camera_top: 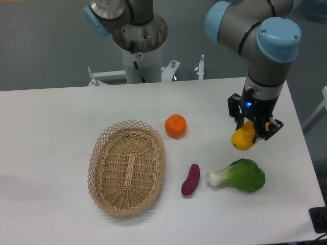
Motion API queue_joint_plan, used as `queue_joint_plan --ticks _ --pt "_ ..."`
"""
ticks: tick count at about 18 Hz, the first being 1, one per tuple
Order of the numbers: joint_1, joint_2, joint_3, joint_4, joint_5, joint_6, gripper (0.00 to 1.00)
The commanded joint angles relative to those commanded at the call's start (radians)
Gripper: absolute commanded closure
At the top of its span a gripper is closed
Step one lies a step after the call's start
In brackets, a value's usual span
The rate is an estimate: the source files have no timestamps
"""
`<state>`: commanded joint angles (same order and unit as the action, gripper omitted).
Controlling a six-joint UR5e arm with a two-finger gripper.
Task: Place the mango on the table
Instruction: 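Move the gripper holding the yellow mango down toward the table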
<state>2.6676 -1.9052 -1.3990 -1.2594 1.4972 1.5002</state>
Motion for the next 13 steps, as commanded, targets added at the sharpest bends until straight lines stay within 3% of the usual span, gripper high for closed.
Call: queue_joint_plan --ticks 8,13 --pt "0.0 0.002 -0.044 0.024 0.0 0.0 0.52" --pt "-0.006 0.011 -0.124 0.124 0.002 0.002 0.52"
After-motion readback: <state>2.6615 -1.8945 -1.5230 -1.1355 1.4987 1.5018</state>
